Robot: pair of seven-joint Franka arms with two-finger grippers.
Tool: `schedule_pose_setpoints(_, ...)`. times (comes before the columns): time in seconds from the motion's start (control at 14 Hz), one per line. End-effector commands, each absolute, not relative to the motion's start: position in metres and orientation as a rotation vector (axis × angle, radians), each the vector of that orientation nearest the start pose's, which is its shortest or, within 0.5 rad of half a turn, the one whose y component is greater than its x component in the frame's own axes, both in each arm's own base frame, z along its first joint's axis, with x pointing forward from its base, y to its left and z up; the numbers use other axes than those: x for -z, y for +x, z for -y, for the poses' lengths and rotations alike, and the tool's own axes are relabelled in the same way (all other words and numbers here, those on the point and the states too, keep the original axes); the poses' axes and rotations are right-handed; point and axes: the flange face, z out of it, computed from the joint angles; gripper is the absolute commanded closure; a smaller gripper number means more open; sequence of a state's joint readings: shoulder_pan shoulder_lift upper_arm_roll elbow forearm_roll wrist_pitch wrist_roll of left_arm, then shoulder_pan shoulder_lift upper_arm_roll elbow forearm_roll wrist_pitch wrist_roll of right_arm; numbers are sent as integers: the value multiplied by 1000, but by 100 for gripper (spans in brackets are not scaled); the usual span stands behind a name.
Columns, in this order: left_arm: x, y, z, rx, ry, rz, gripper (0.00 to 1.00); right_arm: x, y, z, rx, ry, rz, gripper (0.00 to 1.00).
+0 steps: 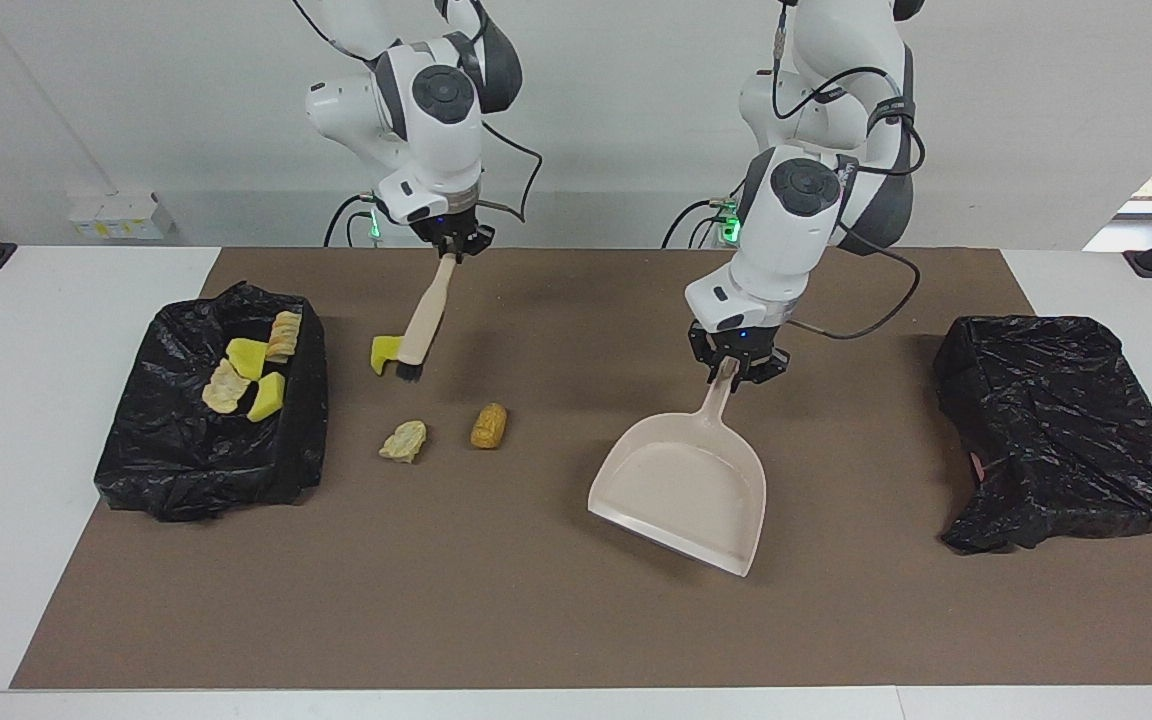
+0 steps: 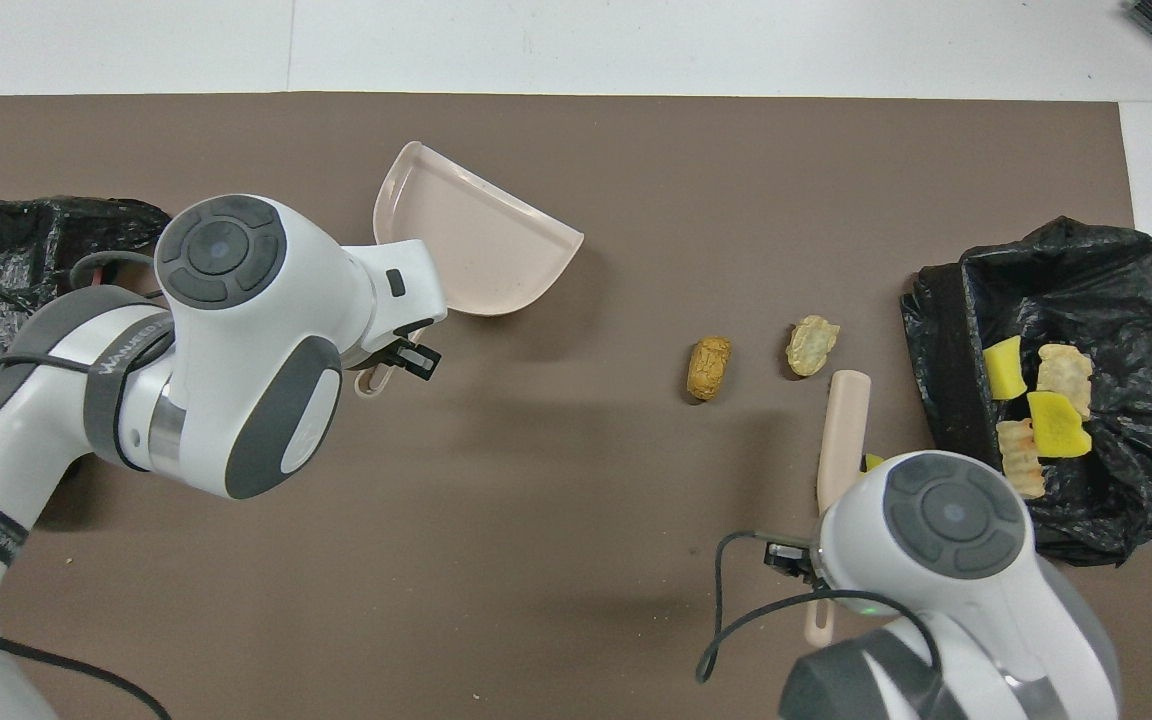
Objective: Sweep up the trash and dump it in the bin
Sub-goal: 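Lift the dustpan with the left gripper while the right gripper grasps the brush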
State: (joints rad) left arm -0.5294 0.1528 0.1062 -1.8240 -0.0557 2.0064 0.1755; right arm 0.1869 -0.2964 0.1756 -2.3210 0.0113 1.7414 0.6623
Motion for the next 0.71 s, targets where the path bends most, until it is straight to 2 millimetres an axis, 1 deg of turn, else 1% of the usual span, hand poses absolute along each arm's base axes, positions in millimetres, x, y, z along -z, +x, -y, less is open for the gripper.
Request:
schedule_pose_setpoints(0.0, -474, 544, 223, 1, -2947, -1158, 100, -418, 388, -113, -442, -3241, -675, 100)
schedule_pose_setpoints(0.07, -476, 546, 208, -37, -2894, -1294, 100, -411, 379, -109, -459, -3234, -742, 100)
schedule_pose_setpoints(0.14, -480, 544, 202, -47, -2841, -1415, 100, -403, 373, -107, -485, -3225, -790, 100)
schedule_pose_setpoints(0.21, -478, 547, 189, -63, -2784, -1531, 100, -400, 368, -102, -523, -3197, -827, 100)
schedule_pose_setpoints(0.29, -477, 548, 184, -59, -2699, -1681, 100, -388, 359, -98, -579, -3162, -861, 100)
schedule_pose_setpoints(0.36, -473, 548, 184, -49, -2598, -1835, 100, -379, 351, -98, -618, -3131, -874, 100)
schedule_pose_setpoints(0.43, -467, 547, 185, -58, -2532, -1930, 100, -372, 347, -97, -646, -3130, -878, 100)
schedule_pose_setpoints(0.5, -456, 549, 187, -71, -2473, -2009, 100, -363, 343, -95, -662, -3133, -877, 100)
schedule_pose_setpoints(0.57, -436, 547, 190, -93, -2374, -2134, 100, -359, 346, -96, -648, -3132, -855, 100)
schedule_pose_setpoints(0.64, -427, 546, 199, -52, -2271, -2230, 100, -357, 350, -100, -614, -3133, -839, 100)
